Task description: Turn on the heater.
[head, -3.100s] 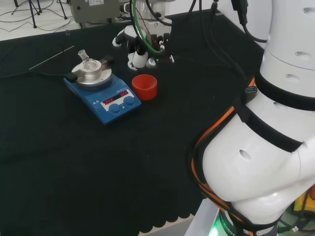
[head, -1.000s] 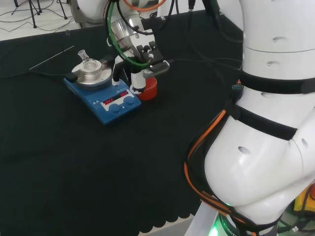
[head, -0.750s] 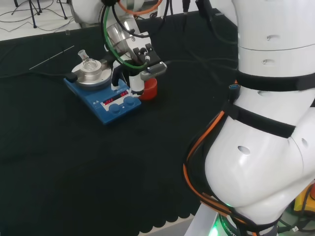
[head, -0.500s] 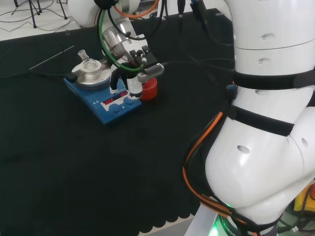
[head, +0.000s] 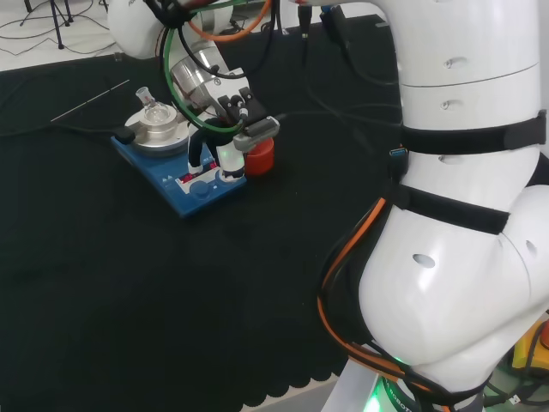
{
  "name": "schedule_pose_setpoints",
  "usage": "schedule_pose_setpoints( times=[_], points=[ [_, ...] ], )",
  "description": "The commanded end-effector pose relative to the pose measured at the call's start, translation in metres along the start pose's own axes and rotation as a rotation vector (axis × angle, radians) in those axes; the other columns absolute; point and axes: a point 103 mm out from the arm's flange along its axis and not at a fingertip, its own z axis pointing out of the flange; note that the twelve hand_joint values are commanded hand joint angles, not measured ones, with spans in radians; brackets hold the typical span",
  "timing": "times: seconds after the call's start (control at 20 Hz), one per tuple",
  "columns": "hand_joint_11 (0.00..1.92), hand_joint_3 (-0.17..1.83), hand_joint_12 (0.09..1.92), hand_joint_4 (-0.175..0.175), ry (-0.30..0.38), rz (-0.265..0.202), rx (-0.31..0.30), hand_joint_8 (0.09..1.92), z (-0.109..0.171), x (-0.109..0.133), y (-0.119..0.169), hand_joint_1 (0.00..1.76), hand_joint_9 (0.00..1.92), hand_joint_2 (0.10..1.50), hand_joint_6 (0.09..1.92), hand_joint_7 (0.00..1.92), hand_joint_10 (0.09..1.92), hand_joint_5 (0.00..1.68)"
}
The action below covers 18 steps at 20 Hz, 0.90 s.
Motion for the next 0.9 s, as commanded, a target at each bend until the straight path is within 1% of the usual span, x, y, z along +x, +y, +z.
schedule_pose_setpoints(
  times=[0.05, 0.55, 0.65, 0.9],
  points=[
    [1.86, 1.53, 1.37, -0.015, -0.002, -0.004, 0.014, 1.63, 0.004, 0.005, 0.005, 1.59, 1.92, 0.36, 0.19, 1.83, 1.36, 0.42],
    [1.86, 1.53, 1.37, -0.014, 0.006, -0.011, 0.022, 1.63, 0.011, 0.000, 0.013, 1.59, 1.92, 0.36, 0.19, 1.83, 1.36, 0.42],
    [1.86, 1.54, 1.37, -0.014, 0.013, -0.017, 0.017, 1.63, 0.012, -0.004, 0.011, 1.59, 1.92, 0.36, 0.19, 1.83, 1.36, 0.42],
    [1.86, 1.54, 1.37, -0.014, 0.028, -0.018, 0.018, 1.63, 0.012, -0.006, 0.012, 1.59, 1.92, 0.36, 0.18, 1.83, 1.36, 0.42]
  ],
)
